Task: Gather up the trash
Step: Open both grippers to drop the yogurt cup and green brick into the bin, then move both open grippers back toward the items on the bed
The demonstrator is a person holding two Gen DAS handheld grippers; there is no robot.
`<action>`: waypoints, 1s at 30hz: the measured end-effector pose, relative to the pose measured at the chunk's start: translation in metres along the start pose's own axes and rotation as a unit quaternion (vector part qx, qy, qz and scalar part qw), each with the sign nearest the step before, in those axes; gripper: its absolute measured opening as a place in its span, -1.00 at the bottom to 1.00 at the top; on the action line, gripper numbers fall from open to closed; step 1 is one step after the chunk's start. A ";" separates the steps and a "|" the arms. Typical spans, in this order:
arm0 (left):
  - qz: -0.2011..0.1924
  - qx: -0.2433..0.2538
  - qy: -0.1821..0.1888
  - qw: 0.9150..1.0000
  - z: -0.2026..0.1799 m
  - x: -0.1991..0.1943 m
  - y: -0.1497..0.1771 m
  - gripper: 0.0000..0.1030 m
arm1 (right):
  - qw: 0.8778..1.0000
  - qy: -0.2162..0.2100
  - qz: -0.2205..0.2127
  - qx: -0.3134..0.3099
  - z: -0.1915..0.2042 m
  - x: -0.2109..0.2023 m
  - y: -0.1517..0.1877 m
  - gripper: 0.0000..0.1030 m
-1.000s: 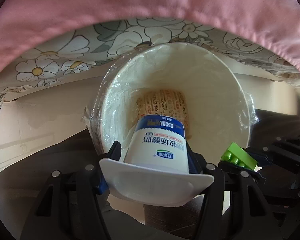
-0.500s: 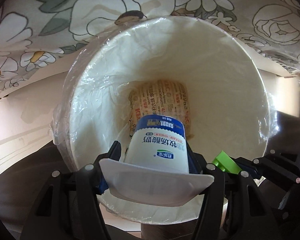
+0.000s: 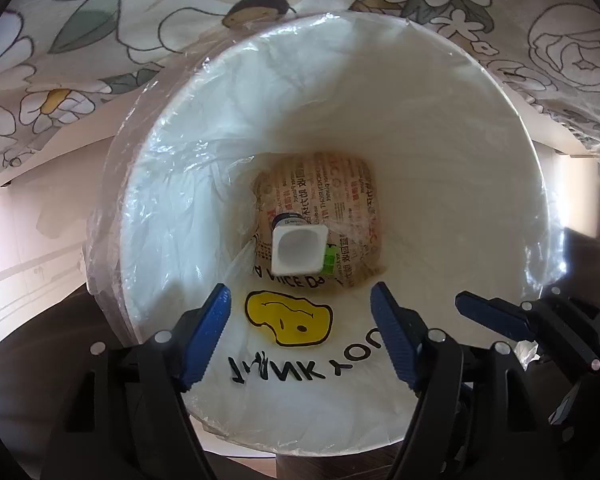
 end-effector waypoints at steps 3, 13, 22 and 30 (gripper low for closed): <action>0.000 -0.003 0.000 1.000 0.001 -0.001 0.000 0.45 | 1.000 0.001 0.001 -0.002 0.000 -0.001 0.000 -0.05; -0.021 0.010 -0.011 1.000 -0.001 -0.010 0.004 0.45 | 1.000 0.018 0.005 -0.010 0.002 0.009 0.007 -0.05; -0.085 0.038 -0.010 0.996 -0.004 -0.055 0.004 0.45 | 0.998 0.029 -0.034 -0.041 0.010 -0.033 0.011 -0.05; -0.164 0.043 -0.011 0.986 0.007 -0.143 -0.001 0.45 | 0.995 0.020 -0.090 -0.043 0.005 -0.109 0.002 -0.05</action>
Point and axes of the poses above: each gripper's, at about its wrist camera, not at the fingertips, and x roughly the way its jaws point, z to its left, y to its underside, the point moved 5 cm from there along x, roughly the way its jaws point, and after that the axes turned 13 degrees about -z, right-handed, at the moved point
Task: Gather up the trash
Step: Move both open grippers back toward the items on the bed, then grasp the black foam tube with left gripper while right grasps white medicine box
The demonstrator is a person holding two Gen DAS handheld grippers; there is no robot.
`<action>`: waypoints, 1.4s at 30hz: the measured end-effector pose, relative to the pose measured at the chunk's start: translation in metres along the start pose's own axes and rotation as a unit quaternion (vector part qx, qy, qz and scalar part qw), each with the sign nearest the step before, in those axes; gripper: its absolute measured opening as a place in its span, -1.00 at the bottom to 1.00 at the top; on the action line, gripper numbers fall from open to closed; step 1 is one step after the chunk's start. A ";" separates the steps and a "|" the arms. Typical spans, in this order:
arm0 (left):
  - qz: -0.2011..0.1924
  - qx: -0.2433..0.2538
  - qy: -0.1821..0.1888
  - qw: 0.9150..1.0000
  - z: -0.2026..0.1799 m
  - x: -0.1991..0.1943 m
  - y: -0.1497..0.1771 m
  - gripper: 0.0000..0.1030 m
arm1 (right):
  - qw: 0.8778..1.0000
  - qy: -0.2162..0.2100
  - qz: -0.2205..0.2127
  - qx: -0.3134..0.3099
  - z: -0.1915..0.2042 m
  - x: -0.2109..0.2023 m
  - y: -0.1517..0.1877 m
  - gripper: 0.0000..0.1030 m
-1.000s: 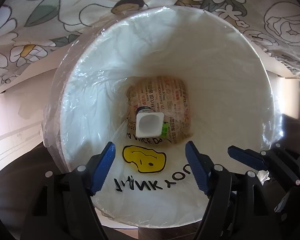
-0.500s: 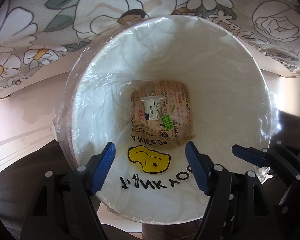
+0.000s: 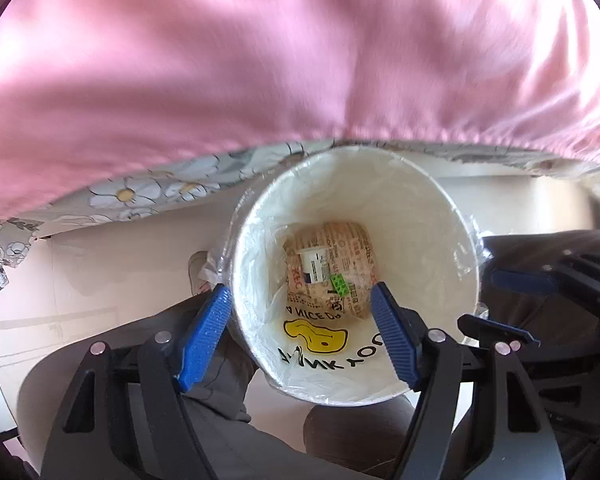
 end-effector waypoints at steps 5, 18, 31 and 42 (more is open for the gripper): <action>-0.058 -0.025 0.026 0.998 0.013 -0.065 -0.038 0.45 | 0.997 0.016 -0.071 -0.012 -0.005 -0.073 -0.029 -0.05; -0.165 0.014 -0.016 0.986 0.007 -0.168 -0.144 0.67 | 0.976 0.036 -0.213 0.009 -0.016 -0.235 -0.141 0.49; -0.169 -0.047 -0.044 0.984 0.020 -0.151 -0.239 0.68 | 0.962 0.101 -0.249 0.043 -0.038 -0.269 -0.272 0.49; -0.156 -0.081 -0.046 0.983 0.019 -0.094 -0.298 0.68 | 0.958 0.125 -0.210 0.153 -0.068 -0.203 -0.372 0.49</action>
Point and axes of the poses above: each gripper's, at about its wrist camera, not at the fingertips, and x roughly the way its jaws point, z to its left, y to its underside, the point moved 5 cm from there along x, roughly the way its jaws point, and after that the axes turned 13 degrees about -z, right-handed, at the moved point
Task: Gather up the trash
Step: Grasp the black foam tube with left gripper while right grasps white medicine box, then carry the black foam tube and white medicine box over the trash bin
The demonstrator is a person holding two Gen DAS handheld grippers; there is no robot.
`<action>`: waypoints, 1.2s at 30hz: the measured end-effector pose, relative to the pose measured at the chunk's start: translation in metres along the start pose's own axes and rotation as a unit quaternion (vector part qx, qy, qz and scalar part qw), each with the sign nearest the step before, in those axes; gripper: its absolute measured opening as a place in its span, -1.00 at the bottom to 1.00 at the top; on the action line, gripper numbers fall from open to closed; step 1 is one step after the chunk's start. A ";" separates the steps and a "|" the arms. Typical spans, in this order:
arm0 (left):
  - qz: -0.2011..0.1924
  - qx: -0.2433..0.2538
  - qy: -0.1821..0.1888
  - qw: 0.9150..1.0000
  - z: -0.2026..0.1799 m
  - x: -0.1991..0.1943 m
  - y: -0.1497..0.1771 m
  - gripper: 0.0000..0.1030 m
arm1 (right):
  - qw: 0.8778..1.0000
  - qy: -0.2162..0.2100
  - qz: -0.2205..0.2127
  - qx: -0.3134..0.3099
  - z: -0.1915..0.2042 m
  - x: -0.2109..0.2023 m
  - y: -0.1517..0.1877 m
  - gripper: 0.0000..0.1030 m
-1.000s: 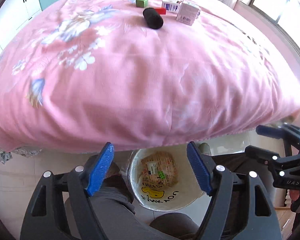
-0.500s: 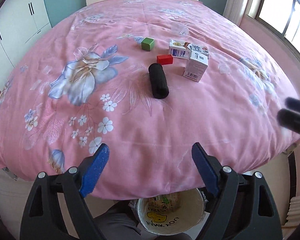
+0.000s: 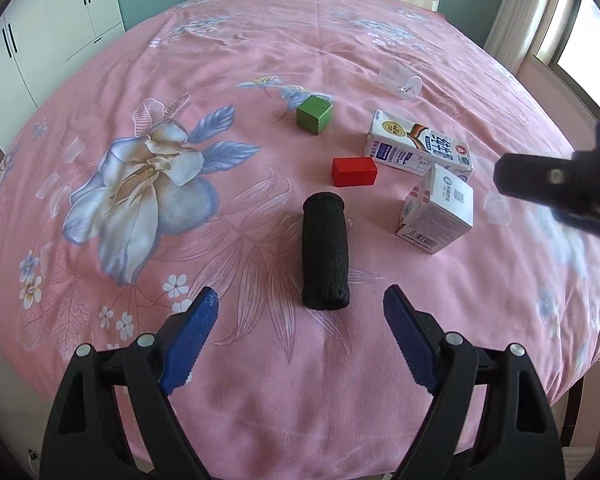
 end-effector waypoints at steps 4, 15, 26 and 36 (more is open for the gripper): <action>0.006 -0.004 -0.006 1.000 -0.004 0.025 -0.003 0.68 | 0.998 0.029 0.038 0.034 -0.006 0.044 0.001 0.49; 0.003 -0.004 -0.039 0.999 -0.009 0.068 0.001 0.31 | 0.990 0.037 0.097 0.095 -0.008 0.114 0.017 -0.15; 0.005 0.030 -0.011 0.999 -0.014 0.071 0.000 -0.35 | 0.995 0.020 0.091 0.046 -0.008 0.110 0.022 -0.16; 0.015 0.008 -0.001 1.000 0.017 0.032 -0.008 -0.36 | 0.999 0.007 0.041 -0.001 -0.024 0.041 0.003 -0.16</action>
Point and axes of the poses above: each gripper's, at about its wrist camera, not at the fingertips, and x roughly the way its jaws point, z to its left, y to its underside, the point moved 5 cm from there along x, roughly the way its jaws point, and after that the axes turned 13 degrees about -z, right-handed, at the moved point
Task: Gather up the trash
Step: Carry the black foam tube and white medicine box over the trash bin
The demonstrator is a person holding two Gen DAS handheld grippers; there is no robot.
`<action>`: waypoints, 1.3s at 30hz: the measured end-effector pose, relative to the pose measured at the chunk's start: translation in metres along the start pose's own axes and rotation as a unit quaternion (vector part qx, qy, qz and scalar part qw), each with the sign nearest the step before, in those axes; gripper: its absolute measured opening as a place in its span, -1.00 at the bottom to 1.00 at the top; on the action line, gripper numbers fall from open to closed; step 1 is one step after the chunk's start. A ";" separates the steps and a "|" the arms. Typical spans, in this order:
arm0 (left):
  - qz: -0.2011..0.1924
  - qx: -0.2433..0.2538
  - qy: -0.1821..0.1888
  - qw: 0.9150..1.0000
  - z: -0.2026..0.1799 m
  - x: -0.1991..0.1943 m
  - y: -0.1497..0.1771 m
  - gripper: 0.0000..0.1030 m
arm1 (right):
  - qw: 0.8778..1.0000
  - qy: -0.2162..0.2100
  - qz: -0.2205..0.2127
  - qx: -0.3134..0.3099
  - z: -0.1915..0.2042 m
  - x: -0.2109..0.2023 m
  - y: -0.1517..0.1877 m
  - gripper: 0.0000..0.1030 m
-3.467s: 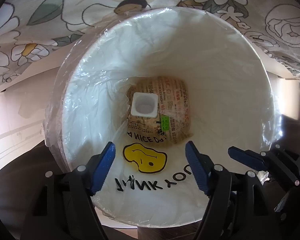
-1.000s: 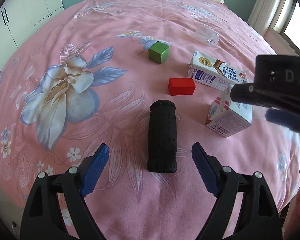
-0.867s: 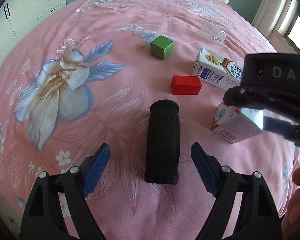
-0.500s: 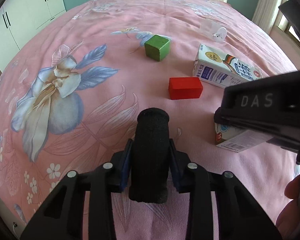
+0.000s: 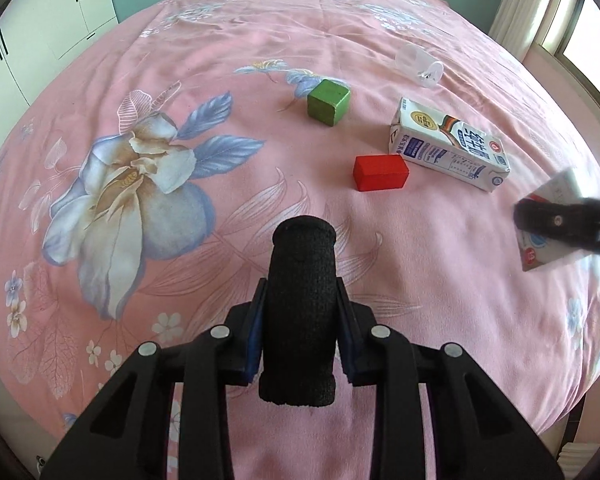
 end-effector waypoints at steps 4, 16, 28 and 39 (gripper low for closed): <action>-0.018 0.000 0.005 1.000 0.012 -0.037 -0.014 -0.36 | 0.999 -0.001 -0.033 -0.023 -0.006 -0.048 -0.010 -0.16; -0.133 0.054 0.014 0.990 0.010 -0.205 -0.064 -0.36 | 0.984 0.006 -0.149 -0.098 -0.004 -0.210 -0.027 -0.16; -0.255 0.138 -0.008 0.957 -0.009 -0.363 -0.068 -0.36 | 0.952 -0.014 -0.252 -0.173 0.011 -0.369 -0.006 -0.16; -0.240 0.190 0.004 0.952 -0.008 -0.381 0.006 -0.35 | 0.941 -0.037 -0.239 -0.235 0.000 -0.387 0.081 -0.16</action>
Point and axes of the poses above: each gripper's, at about its wrist camera, not at the fingertips, and x roughly the way its jaws point, z to its left, y to its underside, the point moved 5 cm from there along x, roughly the way its jaws point, and after that the axes turned 13 degrees about -z, right-handed, at the moved point
